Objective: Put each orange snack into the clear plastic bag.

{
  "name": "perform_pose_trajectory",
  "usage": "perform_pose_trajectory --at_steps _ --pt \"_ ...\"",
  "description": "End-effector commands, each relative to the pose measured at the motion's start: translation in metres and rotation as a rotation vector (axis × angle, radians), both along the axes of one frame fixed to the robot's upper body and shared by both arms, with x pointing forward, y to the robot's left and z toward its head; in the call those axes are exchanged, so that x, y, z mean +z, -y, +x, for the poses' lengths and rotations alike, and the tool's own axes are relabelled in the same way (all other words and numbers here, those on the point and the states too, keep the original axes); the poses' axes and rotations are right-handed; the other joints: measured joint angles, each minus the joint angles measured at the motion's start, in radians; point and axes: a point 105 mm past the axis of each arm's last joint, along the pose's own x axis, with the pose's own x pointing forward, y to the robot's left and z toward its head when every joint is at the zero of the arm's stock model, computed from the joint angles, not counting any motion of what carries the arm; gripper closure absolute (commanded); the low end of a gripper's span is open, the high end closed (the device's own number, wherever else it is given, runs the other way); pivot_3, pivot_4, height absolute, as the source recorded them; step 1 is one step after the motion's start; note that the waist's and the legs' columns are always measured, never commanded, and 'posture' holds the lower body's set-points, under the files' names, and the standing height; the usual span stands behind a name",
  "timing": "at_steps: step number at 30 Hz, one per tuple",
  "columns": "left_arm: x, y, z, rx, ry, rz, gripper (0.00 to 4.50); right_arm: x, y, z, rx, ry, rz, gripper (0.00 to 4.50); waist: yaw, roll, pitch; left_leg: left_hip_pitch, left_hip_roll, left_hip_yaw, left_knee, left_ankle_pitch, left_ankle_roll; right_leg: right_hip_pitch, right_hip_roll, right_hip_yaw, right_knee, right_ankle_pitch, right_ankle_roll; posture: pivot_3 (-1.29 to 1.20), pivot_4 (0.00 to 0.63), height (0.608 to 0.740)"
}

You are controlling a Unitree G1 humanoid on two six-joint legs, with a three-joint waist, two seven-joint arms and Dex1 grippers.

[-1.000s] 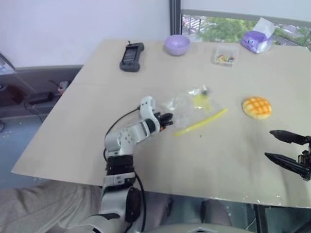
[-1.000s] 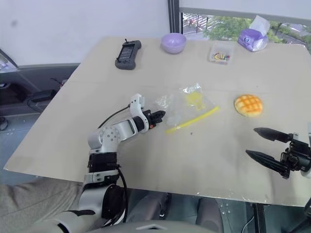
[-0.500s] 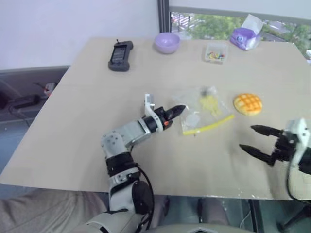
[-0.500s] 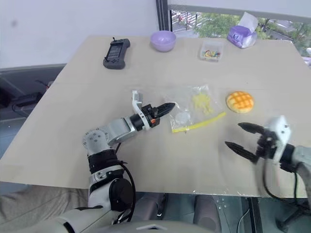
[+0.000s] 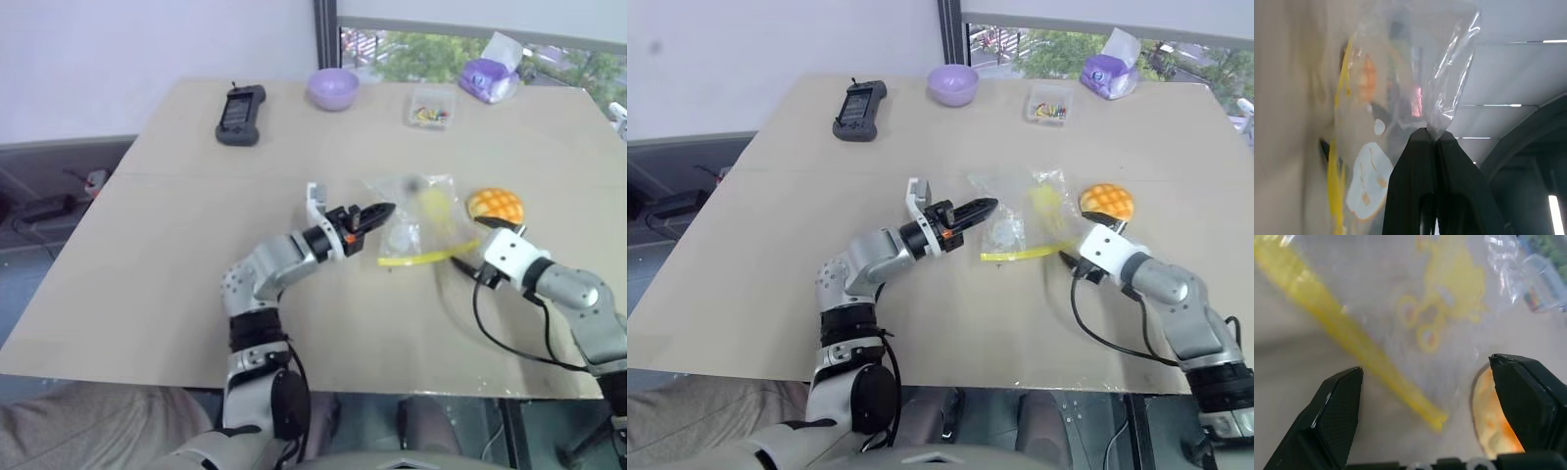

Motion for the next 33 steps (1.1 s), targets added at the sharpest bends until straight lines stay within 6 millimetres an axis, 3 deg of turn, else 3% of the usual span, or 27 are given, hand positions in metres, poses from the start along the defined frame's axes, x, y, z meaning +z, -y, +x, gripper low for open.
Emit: perform_pose_trajectory --at_steps 1,2,5,9,13,14,22,25,29,33 --pt "0.011 0.011 -0.007 -0.035 -0.006 -0.068 4.39 -0.008 0.002 0.007 -0.056 0.012 -0.003 0.00 0.001 0.000 0.000 0.000 0.000 0.000 0.000 0.000 0.000 0.000 0.000 0.000 0.000 0.000 0.000 0.00 0.150 0.740" --pt "0.011 0.011 -0.006 -0.032 -0.012 -0.068 4.39 -0.008 0.002 0.008 -0.060 0.016 -0.008 0.00 0.002 0.000 0.000 0.000 0.000 0.000 0.000 0.000 0.000 0.000 0.000 0.001 0.000 0.000 0.000 0.00 0.150 0.740" --pt "0.011 0.008 -0.004 -0.022 -0.023 -0.064 4.50 -0.009 0.003 0.008 -0.055 0.019 -0.019 0.81 0.002 0.000 0.000 0.000 0.000 0.001 0.000 0.000 0.000 0.000 0.000 0.001 0.000 0.000 0.000 0.00 0.150 0.740" --pt "0.009 0.007 -0.004 -0.021 -0.037 -0.062 4.50 -0.008 0.008 0.007 -0.061 0.020 -0.023 2.59 0.002 0.000 0.000 0.000 0.000 0.001 0.000 0.000 0.000 -0.001 0.000 0.001 0.000 0.000 0.000 0.00 0.150 0.740" --pt "0.008 0.005 -0.005 -0.021 -0.042 -0.056 4.50 -0.006 0.009 0.005 -0.067 0.023 -0.010 4.16 0.002 0.000 0.000 0.000 -0.001 0.001 -0.001 0.000 0.000 -0.001 0.000 0.002 -0.001 0.000 0.000 0.00 0.150 0.740" --pt "0.008 0.004 -0.005 -0.018 -0.040 -0.049 4.50 -0.006 0.009 0.005 -0.067 0.024 -0.009 4.38 0.002 0.000 0.000 0.000 -0.001 0.001 -0.001 0.000 0.000 -0.001 0.000 0.002 -0.001 0.000 0.000 0.00 0.150 0.740" --pt "0.002 -0.013 0.000 0.034 0.128 0.124 4.50 0.009 0.011 0.004 -0.078 0.007 -0.023 4.46 0.000 0.001 0.000 0.000 0.000 0.003 -0.004 0.000 0.000 -0.004 0.001 0.004 -0.001 0.000 0.000 0.00 0.150 0.740" --pt "0.001 -0.022 0.003 0.048 0.189 0.179 3.71 0.018 0.009 0.006 -0.078 0.012 -0.057 4.50 0.000 0.001 0.000 -0.003 -0.001 0.003 -0.004 0.000 0.000 -0.007 0.001 0.004 -0.001 0.000 0.000 0.00 0.150 0.740" --pt "0.000 -0.034 0.000 0.020 0.407 0.402 1.85 0.028 0.006 0.009 -0.101 0.014 -0.118 4.50 -0.005 0.001 0.000 -0.005 -0.001 0.004 -0.005 0.000 0.000 -0.009 0.001 0.004 0.000 0.000 -0.001 0.00 0.150 0.740" --pt "0.005 -0.055 0.001 0.003 0.713 0.632 1.85 0.032 -0.007 0.013 -0.117 -0.016 -0.135 4.50 -0.012 0.002 0.001 -0.005 -0.001 0.005 -0.007 0.000 0.000 -0.010 0.001 0.005 -0.001 0.000 -0.001 0.00 0.150 0.740"
